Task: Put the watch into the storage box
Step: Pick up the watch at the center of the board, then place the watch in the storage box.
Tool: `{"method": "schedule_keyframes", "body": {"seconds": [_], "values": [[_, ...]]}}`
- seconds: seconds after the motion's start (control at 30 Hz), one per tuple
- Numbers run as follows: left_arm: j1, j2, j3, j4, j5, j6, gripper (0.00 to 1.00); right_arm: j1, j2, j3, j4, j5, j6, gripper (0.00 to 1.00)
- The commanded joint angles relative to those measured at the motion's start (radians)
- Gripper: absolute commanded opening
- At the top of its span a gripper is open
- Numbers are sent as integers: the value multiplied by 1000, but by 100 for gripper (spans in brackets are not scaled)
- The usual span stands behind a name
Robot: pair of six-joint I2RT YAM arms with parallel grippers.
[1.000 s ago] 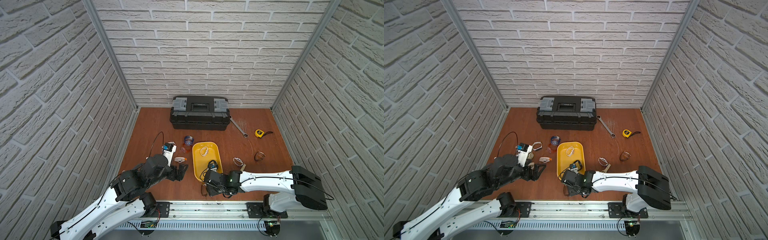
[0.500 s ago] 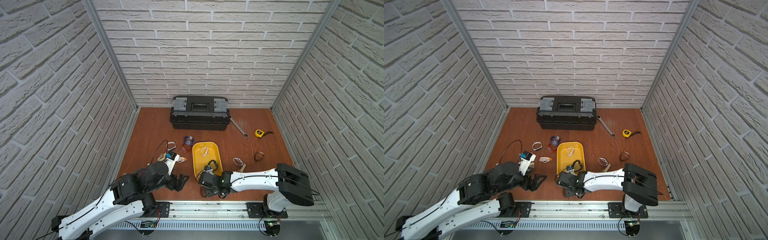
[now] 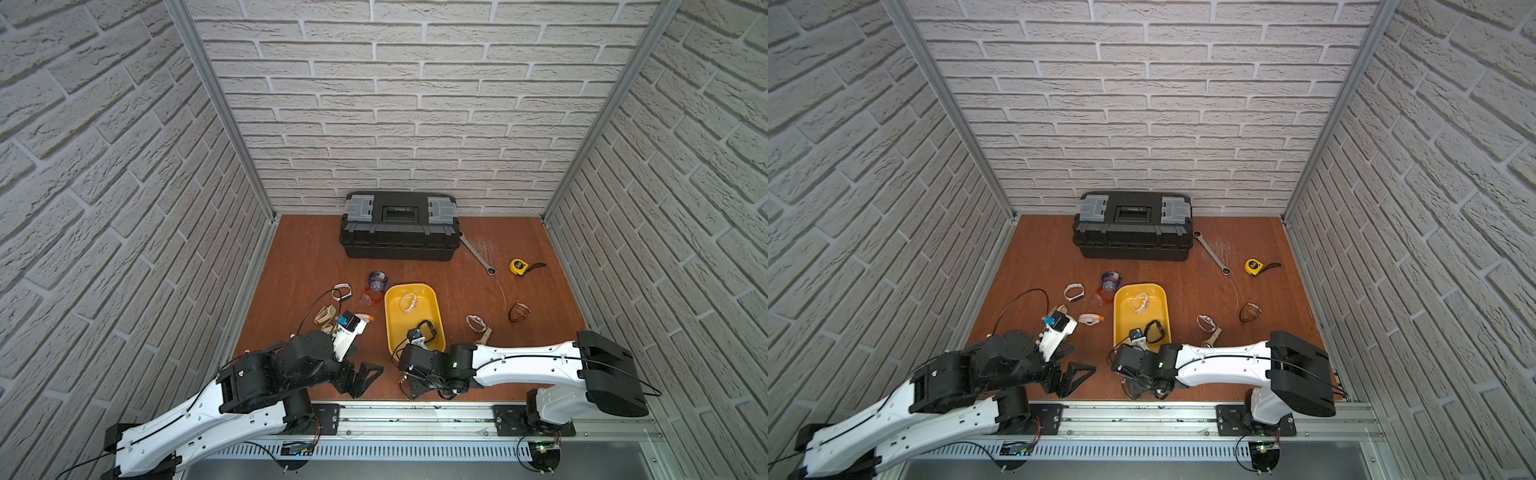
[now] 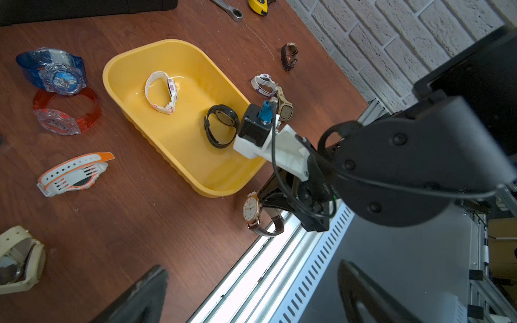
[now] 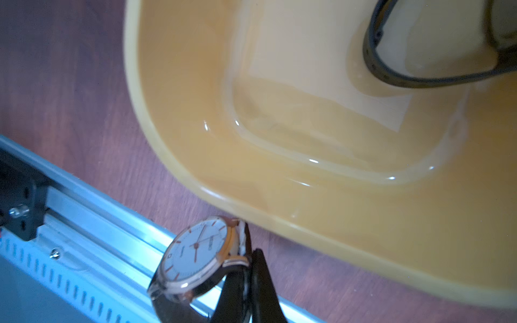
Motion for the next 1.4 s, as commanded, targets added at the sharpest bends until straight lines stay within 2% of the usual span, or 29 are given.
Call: {"method": "schedule_keyframes", "body": {"seconds": [0.0, 0.1, 0.2, 0.37, 0.47, 0.63, 0.83, 1.07, 1.17, 1.3, 1.37], "values": [[-4, 3, -8, 52, -3, 20, 98, 11, -68, -7, -17, 12, 5, 2], [-4, 7, -5, 57, -21, 27, 98, 10, -133, 24, -75, 24, -2, 2], [-4, 0, -7, 69, -43, 33, 98, -6, -190, 81, -182, 115, -19, 2], [-4, 7, -9, 79, -115, 39, 98, -190, -174, 199, -272, 69, -211, 2], [-4, 13, -14, 69, -189, 17, 98, -288, -78, 292, -283, 26, -334, 2], [-1, 9, -25, 38, -283, -47, 98, -373, 156, 453, -293, -87, -463, 2], [2, -15, -36, -6, -372, -99, 98, -395, 363, 563, -301, -127, -517, 2], [12, -2, -42, -7, -390, -116, 98, -399, 463, 580, -290, -131, -525, 4], [16, 10, -44, -1, -391, -114, 98, -401, 475, 567, -264, -140, -518, 16], [21, 18, -45, 16, -384, -112, 98, -400, 441, 542, -217, -173, -514, 44], [21, 21, -46, 21, -382, -110, 98, -400, 398, 524, -197, -180, -506, 52]]}}
